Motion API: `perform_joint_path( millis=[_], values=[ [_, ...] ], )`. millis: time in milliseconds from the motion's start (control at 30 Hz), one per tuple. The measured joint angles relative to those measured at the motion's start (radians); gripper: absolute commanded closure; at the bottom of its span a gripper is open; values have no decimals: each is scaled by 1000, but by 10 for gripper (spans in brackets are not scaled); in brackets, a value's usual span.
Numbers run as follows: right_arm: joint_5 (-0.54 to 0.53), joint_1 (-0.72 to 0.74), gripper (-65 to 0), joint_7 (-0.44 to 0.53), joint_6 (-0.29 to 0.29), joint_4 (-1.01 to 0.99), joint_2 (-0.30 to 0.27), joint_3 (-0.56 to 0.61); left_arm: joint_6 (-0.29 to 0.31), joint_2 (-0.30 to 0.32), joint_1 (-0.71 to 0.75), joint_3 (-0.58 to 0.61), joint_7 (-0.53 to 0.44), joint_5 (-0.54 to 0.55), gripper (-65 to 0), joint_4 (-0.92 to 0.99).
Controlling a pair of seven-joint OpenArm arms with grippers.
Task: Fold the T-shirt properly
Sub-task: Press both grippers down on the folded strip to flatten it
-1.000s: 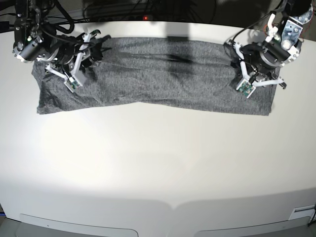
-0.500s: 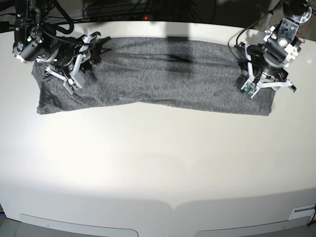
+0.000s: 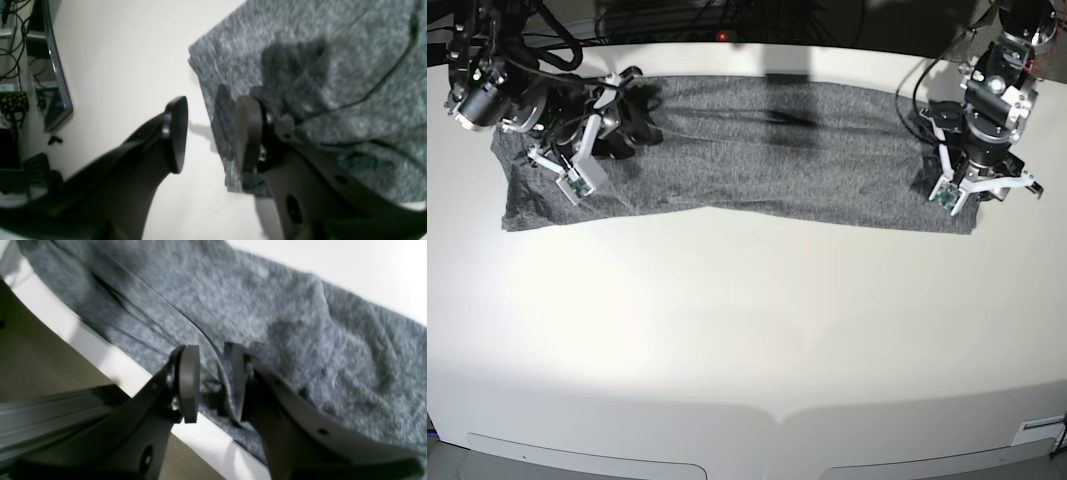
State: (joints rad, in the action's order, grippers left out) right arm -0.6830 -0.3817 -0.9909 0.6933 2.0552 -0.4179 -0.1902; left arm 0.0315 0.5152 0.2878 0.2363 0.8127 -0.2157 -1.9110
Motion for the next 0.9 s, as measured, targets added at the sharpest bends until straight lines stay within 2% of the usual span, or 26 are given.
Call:
perform_joint_path(
  millis=[67,133,267,400,533,633,667,767,900],
  values=[
    [25,8,-178,26,0,0,14,0,0,0,0,0,-30,87,-235,0],
    [79,25,-178,74,0,0,55,-1,6,-3,1,0,-74,158,-235,0],
    [204,59,-178,167,-55,-19,164,-1,-3,-82,-11,-3,-118,114,-235,0],
    [328,69,-178,177,-53,-27,244,-1,0,-161,-22,-2,-119,132,-235,0],
    [425,71,-178,209,-53,-120,249,-1,-3,-220,-22,-4,-109,128,-235,0],
    [447,86,-178,212,-54,-241,234,-1,7,-268,-22,-5,-106,136,-235,1],
    [446,94,-178,217,-55,-278,230,-3,22,-274,-22,-2,-108,139,-234,3],
    [436,137,-177,241,-53,-383,225,-6,19,-274,-24,-2,-122,140,-213,33],
    [418,208,-177,314,-53,-531,224,-6,12,-272,-25,-5,-154,138,-212,185]
  ],
)
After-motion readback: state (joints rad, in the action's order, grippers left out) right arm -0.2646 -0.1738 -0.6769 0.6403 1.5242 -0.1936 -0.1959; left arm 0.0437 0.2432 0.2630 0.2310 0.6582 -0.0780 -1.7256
